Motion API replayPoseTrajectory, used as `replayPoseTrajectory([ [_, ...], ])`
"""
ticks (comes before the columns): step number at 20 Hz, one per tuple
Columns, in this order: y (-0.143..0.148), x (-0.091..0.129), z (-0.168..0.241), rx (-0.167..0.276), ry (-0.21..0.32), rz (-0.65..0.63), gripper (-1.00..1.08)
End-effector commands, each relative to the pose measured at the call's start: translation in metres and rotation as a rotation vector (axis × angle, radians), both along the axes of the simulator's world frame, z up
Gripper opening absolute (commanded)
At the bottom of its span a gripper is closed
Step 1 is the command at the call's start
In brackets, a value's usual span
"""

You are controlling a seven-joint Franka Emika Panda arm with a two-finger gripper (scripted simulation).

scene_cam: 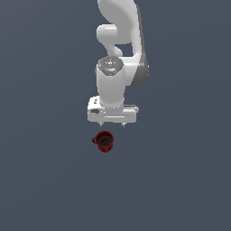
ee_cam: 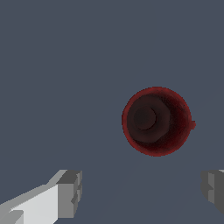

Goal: Pick up the object and move it to a goal position.

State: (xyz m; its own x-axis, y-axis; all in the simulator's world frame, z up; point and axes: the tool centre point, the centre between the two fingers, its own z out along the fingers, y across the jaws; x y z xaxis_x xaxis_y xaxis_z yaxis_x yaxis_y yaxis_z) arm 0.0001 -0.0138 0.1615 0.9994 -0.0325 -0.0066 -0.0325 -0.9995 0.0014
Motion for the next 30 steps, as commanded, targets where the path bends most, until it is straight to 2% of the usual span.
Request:
replayPoseTrajectory([
  [1,0.0,0.0,0.0,0.0,0.0,0.0,0.68],
  [8,0.01,0.005,0.009,0.0,-0.017,0.039,0.68],
  [15,0.003,0.007,0.004,-0.004,-0.017,0.031,0.68],
  [30,-0.076,0.024,-0.055,-0.051,-0.02,-0.042,0.68],
])
